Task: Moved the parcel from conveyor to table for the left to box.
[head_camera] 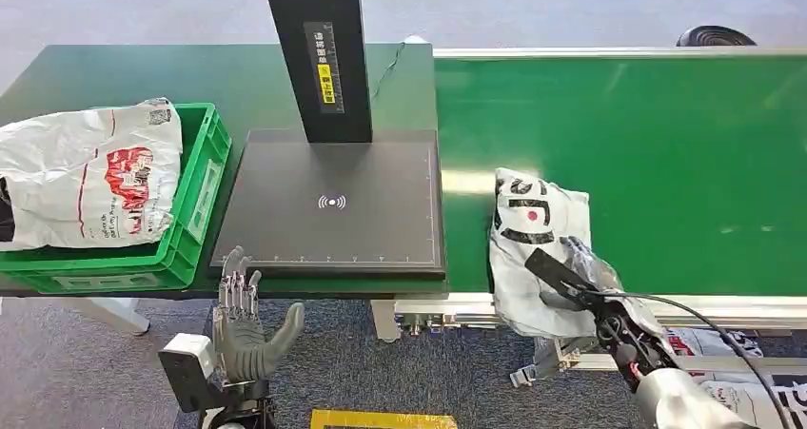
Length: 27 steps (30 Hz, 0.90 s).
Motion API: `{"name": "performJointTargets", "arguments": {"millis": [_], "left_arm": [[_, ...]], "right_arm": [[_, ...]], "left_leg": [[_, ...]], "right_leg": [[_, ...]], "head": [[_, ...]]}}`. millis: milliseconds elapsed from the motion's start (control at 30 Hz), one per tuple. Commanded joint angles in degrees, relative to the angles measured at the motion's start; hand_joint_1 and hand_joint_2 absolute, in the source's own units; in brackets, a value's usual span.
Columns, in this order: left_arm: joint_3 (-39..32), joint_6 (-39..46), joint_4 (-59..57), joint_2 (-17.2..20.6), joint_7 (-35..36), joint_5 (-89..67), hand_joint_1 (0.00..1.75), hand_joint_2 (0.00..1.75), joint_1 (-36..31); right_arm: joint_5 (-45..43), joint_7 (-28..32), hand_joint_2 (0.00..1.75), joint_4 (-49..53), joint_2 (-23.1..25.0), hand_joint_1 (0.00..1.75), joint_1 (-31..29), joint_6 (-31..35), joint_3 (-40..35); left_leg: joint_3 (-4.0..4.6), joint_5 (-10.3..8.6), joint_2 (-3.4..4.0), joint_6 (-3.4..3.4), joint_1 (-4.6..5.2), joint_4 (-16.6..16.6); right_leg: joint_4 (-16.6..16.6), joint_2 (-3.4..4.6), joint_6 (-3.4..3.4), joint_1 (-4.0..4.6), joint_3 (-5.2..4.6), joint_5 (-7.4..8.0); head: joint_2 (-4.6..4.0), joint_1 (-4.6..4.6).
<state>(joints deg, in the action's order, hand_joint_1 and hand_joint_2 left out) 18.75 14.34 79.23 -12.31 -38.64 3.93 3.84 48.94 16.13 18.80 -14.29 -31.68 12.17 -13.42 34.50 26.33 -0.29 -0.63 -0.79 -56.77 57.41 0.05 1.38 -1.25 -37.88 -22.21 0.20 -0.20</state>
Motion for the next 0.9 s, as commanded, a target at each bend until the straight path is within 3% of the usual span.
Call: {"name": "performJointTargets", "arguments": {"millis": [33, 467, 900], "left_arm": [[-0.1, 0.1, -0.9, 1.6, -0.1, 1.2, 0.0, 1.75, 0.3], [-0.1, 0.1, -0.8, 1.6, -0.1, 1.2, 0.0, 1.75, 0.3], [-1.2, 0.2, -0.3, 1.3, -0.8, 2.6, 0.0, 1.75, 1.0]], "right_arm": [[-0.8, 2.3, 1.75, -2.2, 2.2, 1.75, -0.3, -2.4, 2.5], [-0.8, 2.4, 1.75, -2.2, 2.2, 1.75, -0.2, -2.3, 2.5], [-3.2, 6.3, 1.75, -2.1, 2.2, 1.75, -1.8, -3.5, 5.6]], "left_leg": [[-0.13, 0.0, 0.09, 0.0, 0.01, 0.1], [-0.14, 0.0, 0.0, 0.01, 0.0, 0.1], [-0.14, 0.01, 0.06, 0.02, 0.03, 0.1]], "right_leg": [[-0.1, 0.05, -0.11, 0.01, 0.1, 0.02], [0.0, -0.03, -0.07, 0.02, 0.14, -0.02], [0.0, 0.01, -0.1, -0.01, 0.15, -0.03]], "head": [[0.0, 0.0], [0.0, 0.0], [0.0, 0.0]]}}
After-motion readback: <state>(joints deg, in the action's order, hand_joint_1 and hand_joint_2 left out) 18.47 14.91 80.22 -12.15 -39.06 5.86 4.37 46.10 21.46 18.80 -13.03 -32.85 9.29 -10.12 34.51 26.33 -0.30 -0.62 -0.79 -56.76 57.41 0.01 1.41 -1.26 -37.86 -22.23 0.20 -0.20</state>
